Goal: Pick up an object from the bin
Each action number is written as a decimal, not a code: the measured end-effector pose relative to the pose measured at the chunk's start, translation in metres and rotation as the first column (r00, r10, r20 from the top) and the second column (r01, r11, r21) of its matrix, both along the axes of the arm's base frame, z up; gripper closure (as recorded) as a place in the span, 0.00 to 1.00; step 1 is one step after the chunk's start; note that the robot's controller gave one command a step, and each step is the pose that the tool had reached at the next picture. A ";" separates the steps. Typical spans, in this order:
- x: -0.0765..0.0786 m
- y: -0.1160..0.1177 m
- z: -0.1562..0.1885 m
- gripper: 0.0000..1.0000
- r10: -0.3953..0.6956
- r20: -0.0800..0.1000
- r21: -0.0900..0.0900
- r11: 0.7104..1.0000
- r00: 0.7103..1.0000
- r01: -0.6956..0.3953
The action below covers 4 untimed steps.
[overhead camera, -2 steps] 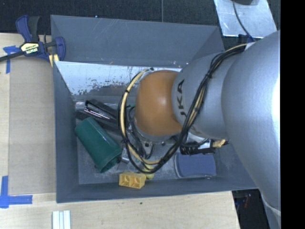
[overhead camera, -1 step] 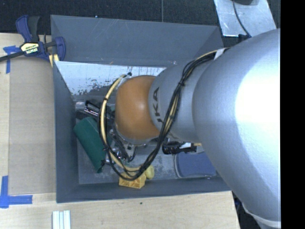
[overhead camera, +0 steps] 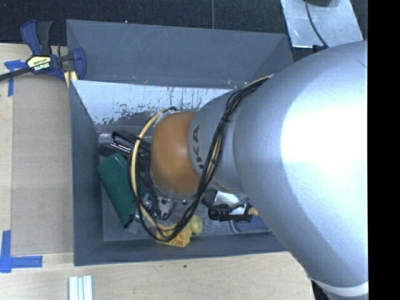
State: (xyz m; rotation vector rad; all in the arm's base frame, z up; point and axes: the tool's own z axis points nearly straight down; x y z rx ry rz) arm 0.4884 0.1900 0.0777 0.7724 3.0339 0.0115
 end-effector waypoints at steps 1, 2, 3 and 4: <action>0.004 0.007 -0.005 1.00 0.138 -0.007 -0.012 0.990 0.990 -0.138; 0.004 0.007 -0.005 1.00 0.138 -0.007 -0.012 0.990 0.990 -0.138; 0.004 0.006 0.008 1.00 0.136 -0.005 -0.012 0.991 0.991 -0.136; 0.004 0.006 0.017 1.00 0.137 -0.003 -0.012 0.991 0.991 -0.137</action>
Offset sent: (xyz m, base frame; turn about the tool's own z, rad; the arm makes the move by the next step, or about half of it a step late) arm 0.0000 0.0000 0.0000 0.0000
